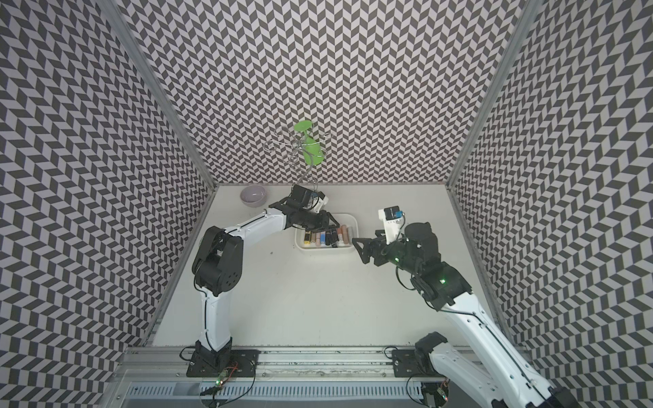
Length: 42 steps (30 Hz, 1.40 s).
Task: Put the lipstick into the storage box
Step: Place the lipstick in the storage box.
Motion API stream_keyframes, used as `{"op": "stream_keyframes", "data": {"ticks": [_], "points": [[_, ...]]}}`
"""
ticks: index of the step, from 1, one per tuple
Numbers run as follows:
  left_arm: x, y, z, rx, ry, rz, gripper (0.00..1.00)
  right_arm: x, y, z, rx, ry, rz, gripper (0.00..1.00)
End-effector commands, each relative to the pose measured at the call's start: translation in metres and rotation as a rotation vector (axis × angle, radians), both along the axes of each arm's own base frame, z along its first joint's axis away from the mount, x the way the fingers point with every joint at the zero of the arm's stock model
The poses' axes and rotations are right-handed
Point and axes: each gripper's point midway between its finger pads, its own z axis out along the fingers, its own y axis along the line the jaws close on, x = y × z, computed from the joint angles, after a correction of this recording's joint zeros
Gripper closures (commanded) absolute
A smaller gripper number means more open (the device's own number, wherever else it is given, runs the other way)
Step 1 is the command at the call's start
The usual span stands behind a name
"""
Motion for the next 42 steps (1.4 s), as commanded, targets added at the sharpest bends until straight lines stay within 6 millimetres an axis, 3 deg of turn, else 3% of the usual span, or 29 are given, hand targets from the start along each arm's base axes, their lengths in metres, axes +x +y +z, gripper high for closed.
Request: {"op": "stream_keyframes", "data": {"ticks": [1, 5, 14, 21, 25, 35, 42], "points": [[-0.011, -0.007, -0.008, -0.032, 0.039, -0.043, 0.53, 0.003, 0.002, 0.010, 0.032, -0.040, 0.004, 0.06], [-0.019, -0.007, -0.026, -0.001, 0.081, -0.075, 0.52, 0.005, 0.003, 0.008, 0.032, -0.036, 0.002, 0.06], [-0.031, 0.013, -0.065, 0.141, 0.126, -0.108, 0.52, 0.006, 0.004, 0.008, 0.047, -0.036, -0.003, 0.06], [-0.026, 0.017, -0.073, 0.179, 0.115, -0.117, 0.52, 0.007, 0.005, 0.008, 0.061, -0.030, -0.006, 0.06], [-0.021, 0.014, -0.061, 0.153, 0.104, -0.122, 0.52, 0.008, 0.005, 0.007, 0.066, -0.025, -0.009, 0.06], [-0.013, 0.002, 0.010, -0.046, 0.032, -0.118, 0.52, 0.012, 0.012, 0.004, 0.092, -0.016, 0.011, 0.06], [-0.014, -0.018, 0.010, -0.166, 0.069, -0.152, 0.52, 0.015, 0.016, 0.003, 0.094, -0.010, 0.022, 0.06]]}}
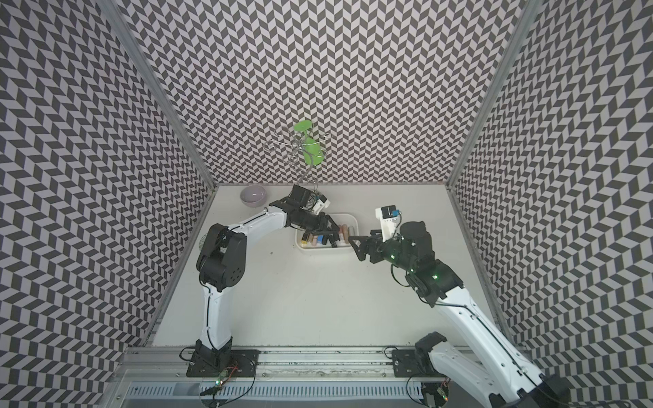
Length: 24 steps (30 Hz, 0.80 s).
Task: Put the lipstick into the storage box
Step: Place the lipstick in the storage box.
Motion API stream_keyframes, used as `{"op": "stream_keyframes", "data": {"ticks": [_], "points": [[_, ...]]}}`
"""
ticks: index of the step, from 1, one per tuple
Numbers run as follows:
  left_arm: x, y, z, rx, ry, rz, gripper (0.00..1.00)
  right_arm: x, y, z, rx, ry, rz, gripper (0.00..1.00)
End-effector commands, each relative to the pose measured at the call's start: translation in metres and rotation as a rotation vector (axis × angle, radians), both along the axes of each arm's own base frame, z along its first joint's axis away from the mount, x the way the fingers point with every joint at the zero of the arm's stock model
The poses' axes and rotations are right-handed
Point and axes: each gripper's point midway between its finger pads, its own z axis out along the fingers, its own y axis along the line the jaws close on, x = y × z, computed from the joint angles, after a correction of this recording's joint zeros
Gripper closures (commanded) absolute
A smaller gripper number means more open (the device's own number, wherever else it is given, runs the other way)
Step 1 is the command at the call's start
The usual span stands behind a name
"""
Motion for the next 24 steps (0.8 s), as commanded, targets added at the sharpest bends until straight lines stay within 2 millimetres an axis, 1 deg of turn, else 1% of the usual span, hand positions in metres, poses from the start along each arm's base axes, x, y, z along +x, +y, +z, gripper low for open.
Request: {"op": "stream_keyframes", "data": {"ticks": [1, 6, 8, 15, 24], "points": [[-0.004, -0.016, 0.012, -0.090, -0.002, -0.040, 0.52, 0.004, 0.004, 0.015, 0.031, -0.048, 0.010, 0.05], [-0.009, -0.024, 0.000, -0.085, 0.019, -0.059, 0.52, 0.005, 0.003, 0.015, 0.025, -0.049, 0.006, 0.05], [-0.010, -0.023, -0.006, -0.074, 0.030, -0.059, 0.52, 0.005, 0.003, 0.014, 0.023, -0.047, 0.005, 0.05], [-0.017, -0.015, -0.030, -0.008, 0.067, -0.060, 0.52, 0.004, 0.001, 0.013, 0.021, -0.046, -0.003, 0.05], [-0.015, -0.001, -0.060, 0.053, 0.097, -0.035, 0.52, 0.004, 0.000, 0.013, 0.019, -0.046, -0.007, 0.05]]}}
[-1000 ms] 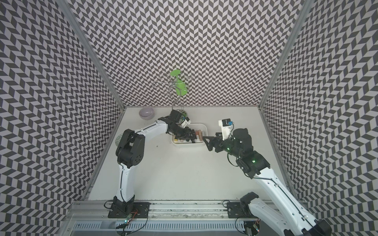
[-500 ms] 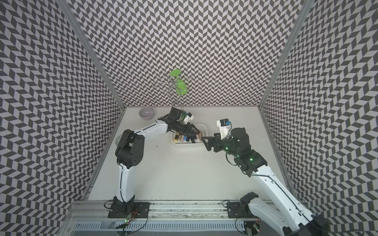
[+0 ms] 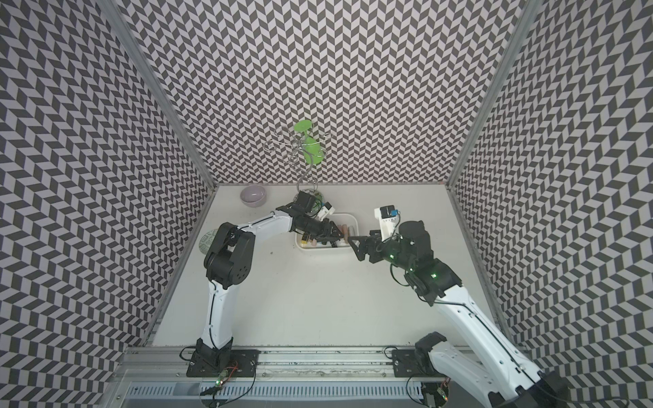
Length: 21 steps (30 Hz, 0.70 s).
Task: Put the lipstick into the storage box
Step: Place the lipstick in the storage box.
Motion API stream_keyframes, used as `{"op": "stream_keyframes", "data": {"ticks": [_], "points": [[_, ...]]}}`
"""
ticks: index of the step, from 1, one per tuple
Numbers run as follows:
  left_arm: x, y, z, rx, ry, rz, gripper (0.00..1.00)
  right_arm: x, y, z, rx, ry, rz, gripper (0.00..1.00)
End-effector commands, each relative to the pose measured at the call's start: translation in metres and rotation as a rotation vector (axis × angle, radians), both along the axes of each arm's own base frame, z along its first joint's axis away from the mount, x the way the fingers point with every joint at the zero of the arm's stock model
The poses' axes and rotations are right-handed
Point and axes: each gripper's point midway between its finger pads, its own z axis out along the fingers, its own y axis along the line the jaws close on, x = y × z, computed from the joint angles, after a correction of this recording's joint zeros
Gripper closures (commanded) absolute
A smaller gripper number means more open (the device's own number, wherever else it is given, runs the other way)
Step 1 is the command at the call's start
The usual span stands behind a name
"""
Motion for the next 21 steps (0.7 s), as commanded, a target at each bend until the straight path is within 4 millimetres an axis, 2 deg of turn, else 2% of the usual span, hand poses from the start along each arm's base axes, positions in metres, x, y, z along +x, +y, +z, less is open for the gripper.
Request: {"op": "stream_keyframes", "data": {"ticks": [1, 7, 11, 16, 21], "points": [[-0.002, 0.009, -0.025, 0.047, 0.030, 0.004, 0.52, 0.003, -0.001, 0.017, 0.021, -0.056, -0.010, 0.05], [0.004, 0.008, -0.027, 0.059, 0.000, -0.009, 0.52, 0.002, -0.002, 0.018, 0.017, -0.060, -0.012, 0.05], [0.009, 0.004, -0.017, 0.038, -0.013, -0.012, 0.52, 0.002, -0.001, 0.019, 0.021, -0.063, -0.010, 0.05], [0.011, -0.003, 0.024, -0.031, -0.065, -0.019, 0.52, 0.004, -0.001, 0.021, 0.021, -0.074, -0.008, 0.05], [0.009, -0.008, 0.087, -0.143, -0.128, -0.013, 0.51, 0.008, 0.001, 0.026, 0.008, -0.105, -0.004, 0.05]]}}
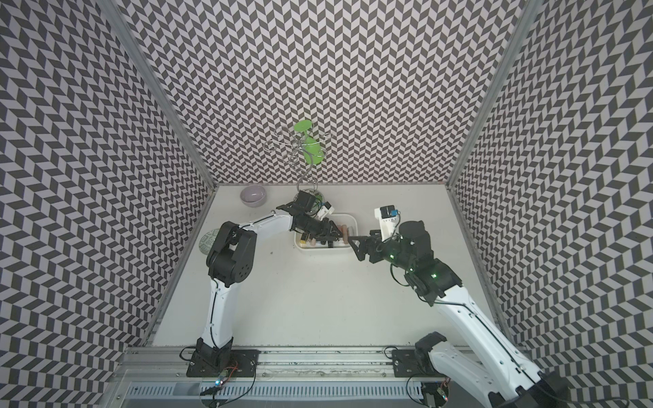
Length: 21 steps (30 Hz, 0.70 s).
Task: Put the lipstick into the storage box
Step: Place the lipstick in the storage box, then reset both arms
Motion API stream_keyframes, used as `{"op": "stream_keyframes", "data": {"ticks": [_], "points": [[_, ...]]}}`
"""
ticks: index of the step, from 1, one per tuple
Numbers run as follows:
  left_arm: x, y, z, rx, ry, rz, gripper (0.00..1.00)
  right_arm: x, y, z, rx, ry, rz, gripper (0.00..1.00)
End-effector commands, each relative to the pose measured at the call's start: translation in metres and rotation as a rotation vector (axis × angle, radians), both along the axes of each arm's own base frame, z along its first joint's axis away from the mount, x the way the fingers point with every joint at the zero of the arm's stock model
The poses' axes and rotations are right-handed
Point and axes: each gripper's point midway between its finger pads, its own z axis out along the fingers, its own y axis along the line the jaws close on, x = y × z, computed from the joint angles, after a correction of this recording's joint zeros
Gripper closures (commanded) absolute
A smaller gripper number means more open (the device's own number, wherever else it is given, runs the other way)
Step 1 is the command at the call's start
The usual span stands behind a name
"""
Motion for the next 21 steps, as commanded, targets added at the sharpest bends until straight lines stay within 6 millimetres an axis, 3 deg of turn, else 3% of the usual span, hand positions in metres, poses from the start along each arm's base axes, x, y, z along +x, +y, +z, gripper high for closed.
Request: {"op": "stream_keyframes", "data": {"ticks": [1, 6, 14, 18, 19, 20, 21], "points": [[0.001, -0.007, 0.085, -0.135, -0.133, -0.013, 0.51, 0.010, 0.001, 0.027, 0.007, -0.106, -0.004, 0.05], [-0.007, 0.012, 0.127, -0.132, -0.255, 0.045, 0.47, 0.024, -0.004, 0.030, -0.061, -0.177, -0.030, 0.02], [-0.030, 0.083, 0.148, 0.007, -0.457, 0.247, 0.40, 0.054, -0.028, 0.032, -0.046, -0.230, -0.122, 0.01], [-0.053, 0.123, 0.158, 0.100, -0.593, 0.348, 0.24, 0.067, -0.039, 0.027, -0.030, -0.247, -0.167, 0.01], [-0.058, 0.133, 0.160, 0.123, -0.618, 0.375, 0.16, 0.070, -0.041, 0.026, -0.031, -0.253, -0.178, 0.01], [-0.064, 0.144, 0.163, 0.147, -0.648, 0.407, 0.02, 0.072, -0.043, 0.023, -0.030, -0.257, -0.191, 0.01], [-0.070, 0.154, 0.164, 0.172, -0.671, 0.433, 0.01, 0.073, -0.045, 0.020, -0.028, -0.264, -0.204, 0.01]]}}
